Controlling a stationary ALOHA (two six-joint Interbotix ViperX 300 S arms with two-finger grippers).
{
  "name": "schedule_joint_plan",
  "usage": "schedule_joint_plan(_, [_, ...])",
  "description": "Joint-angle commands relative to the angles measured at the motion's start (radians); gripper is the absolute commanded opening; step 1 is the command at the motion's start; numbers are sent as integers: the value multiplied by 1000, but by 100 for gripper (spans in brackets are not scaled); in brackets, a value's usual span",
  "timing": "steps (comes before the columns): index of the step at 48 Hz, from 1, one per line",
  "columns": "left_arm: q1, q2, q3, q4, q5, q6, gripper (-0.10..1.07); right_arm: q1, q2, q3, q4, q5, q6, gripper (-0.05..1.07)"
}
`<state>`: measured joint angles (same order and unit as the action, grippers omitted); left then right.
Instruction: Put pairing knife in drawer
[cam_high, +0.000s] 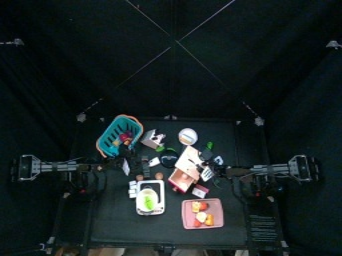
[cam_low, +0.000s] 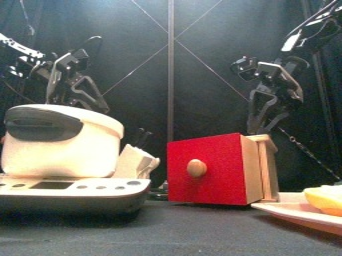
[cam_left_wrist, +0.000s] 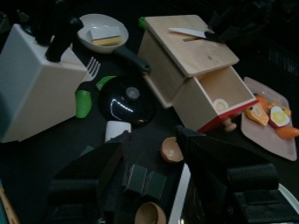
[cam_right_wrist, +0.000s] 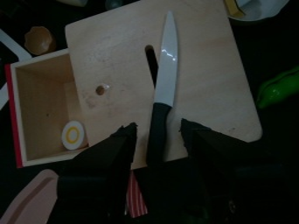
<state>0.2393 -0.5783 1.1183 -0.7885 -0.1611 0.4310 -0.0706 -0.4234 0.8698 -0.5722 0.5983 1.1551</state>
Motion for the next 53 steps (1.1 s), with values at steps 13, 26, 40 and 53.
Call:
schedule_joint_plan(13, [3, -2, -9, 2, -8, -2, 84, 2, 32, -18, -23, 37, -2, 72])
schedule_joint_plan(26, [2, -2, -8, 0, -8, -2, 84, 8, 20, -55, -23, 58, -2, 63])
schedule_joint_plan(40, [2, -2, -8, 0, -8, -2, 84, 49, 41, -143, 21, 29, 3, 62])
schedule_joint_plan(53, [-2, -2, -8, 0, -6, -2, 84, 101, 114, -160, -28, -141, 0, 62])
